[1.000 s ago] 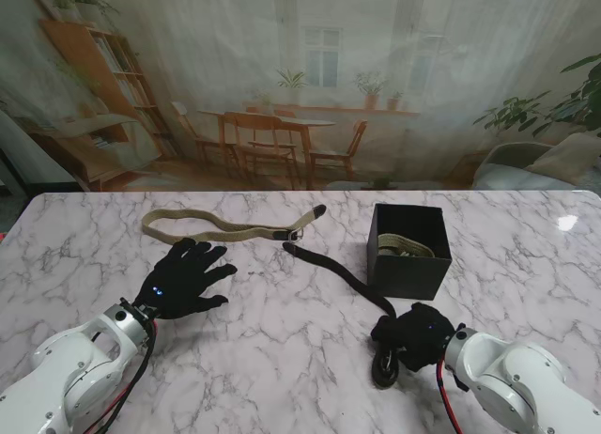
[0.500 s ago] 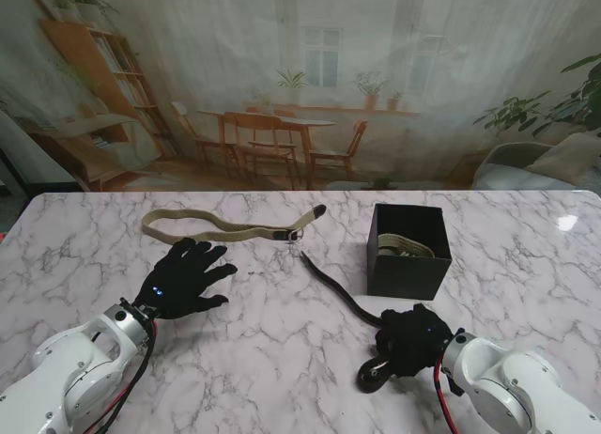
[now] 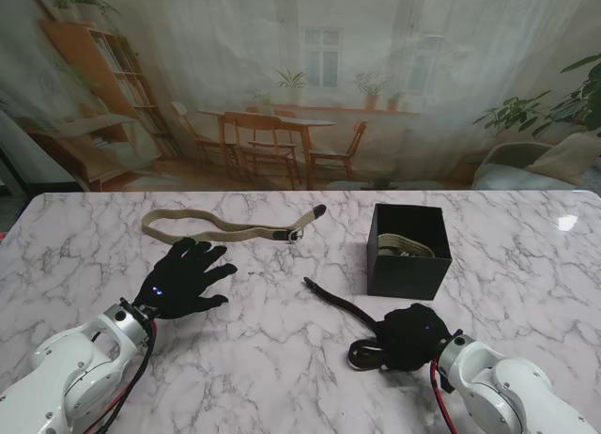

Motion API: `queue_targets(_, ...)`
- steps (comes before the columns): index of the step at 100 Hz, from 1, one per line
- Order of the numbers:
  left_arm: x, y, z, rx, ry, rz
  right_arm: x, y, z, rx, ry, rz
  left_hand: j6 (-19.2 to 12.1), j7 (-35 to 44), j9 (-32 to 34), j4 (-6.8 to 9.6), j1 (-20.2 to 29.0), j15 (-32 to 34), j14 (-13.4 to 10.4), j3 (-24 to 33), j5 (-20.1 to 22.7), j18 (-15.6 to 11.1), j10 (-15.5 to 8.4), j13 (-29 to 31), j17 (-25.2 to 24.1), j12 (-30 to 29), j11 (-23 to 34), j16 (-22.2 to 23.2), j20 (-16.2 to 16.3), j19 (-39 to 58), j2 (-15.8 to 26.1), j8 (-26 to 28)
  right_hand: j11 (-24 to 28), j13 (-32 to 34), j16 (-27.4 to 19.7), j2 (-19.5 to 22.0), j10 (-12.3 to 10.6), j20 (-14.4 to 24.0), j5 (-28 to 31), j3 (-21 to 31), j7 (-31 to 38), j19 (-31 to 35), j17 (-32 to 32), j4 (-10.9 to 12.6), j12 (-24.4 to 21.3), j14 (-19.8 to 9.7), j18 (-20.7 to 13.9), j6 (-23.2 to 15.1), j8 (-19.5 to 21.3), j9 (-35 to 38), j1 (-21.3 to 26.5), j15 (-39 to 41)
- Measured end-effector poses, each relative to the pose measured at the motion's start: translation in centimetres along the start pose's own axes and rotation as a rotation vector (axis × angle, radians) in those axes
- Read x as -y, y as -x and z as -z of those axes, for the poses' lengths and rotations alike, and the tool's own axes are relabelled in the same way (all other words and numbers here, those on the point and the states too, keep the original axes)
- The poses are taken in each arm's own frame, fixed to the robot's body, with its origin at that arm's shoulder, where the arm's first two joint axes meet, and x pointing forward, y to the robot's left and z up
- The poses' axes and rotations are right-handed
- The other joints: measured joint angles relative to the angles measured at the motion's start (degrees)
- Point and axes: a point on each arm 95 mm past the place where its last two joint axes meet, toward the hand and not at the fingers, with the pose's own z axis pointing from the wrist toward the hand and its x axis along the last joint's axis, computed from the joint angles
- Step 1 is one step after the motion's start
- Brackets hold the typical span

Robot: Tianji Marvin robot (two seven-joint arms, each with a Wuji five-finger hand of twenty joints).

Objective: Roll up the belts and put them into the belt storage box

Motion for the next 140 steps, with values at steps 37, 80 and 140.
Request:
queue_targets(37, 0.0, 0.0, 0.0, 0.0, -0.004, 0.0, 1.0, 0.0, -0.2, -0.013, 0.114, -0.003, 0.0, 0.0, 0.0, 0.0, 0.0, 0.0, 0.0, 0.0, 0.0, 0.0, 0.0, 0.0, -0.01, 0.01, 0.0, 0.0, 0.0, 0.0, 0.0, 0.0, 5.38, 13.3, 9.74, 1.5, -3.36, 6.54, -4.05, -1.15, -1.44, 8.26, 5.91, -1.13, 9.06, -1.99, -3.5, 0.09, 0.74, 14.83, 2.16, 11.7)
queue_targets(80, -0.6, -1.5, -1.6, -0.073, 0.058, 0.054, 1.0, -0.4, -0.7, -0.07, 0.138, 0.01, 0.03, 0.0, -0.02, 0.0, 0.0, 0.0, 0.16, 0.0, 0.0, 0.08, 0.57, 0.72, 1.85, 0.01, 0.0, 0.0, 0.0, 0.0, -0.12, 0.0, 5.86, 15.23, 10.25, 1.75, -4.18, 6.91, -4.35, -1.27, -3.26, 9.18, 5.32, -1.25, 9.07, -2.07, -3.65, -0.68, -0.76, 17.04, 2.16, 14.19)
queue_targets(140, -2.2, -4.9, -11.3, -0.259, 0.254, 0.168, 1.0, -1.0, -1.5, -0.174, 0.144, -0.026, -0.04, -9.85, -14.09, 0.0, -0.12, 0.02, 0.66, -0.09, -15.36, -1.44, 5.75, 1.25, 3.48, -12.92, -7.86, -1.93, 0.0, 3.86, -6.26, -9.47, 5.86, 15.23, 10.26, 1.76, -4.83, 6.91, -4.36, -1.49, -3.33, 7.72, 3.54, -1.82, 9.21, -2.62, -3.79, -1.76, -1.41, 17.54, 2.16, 14.19)
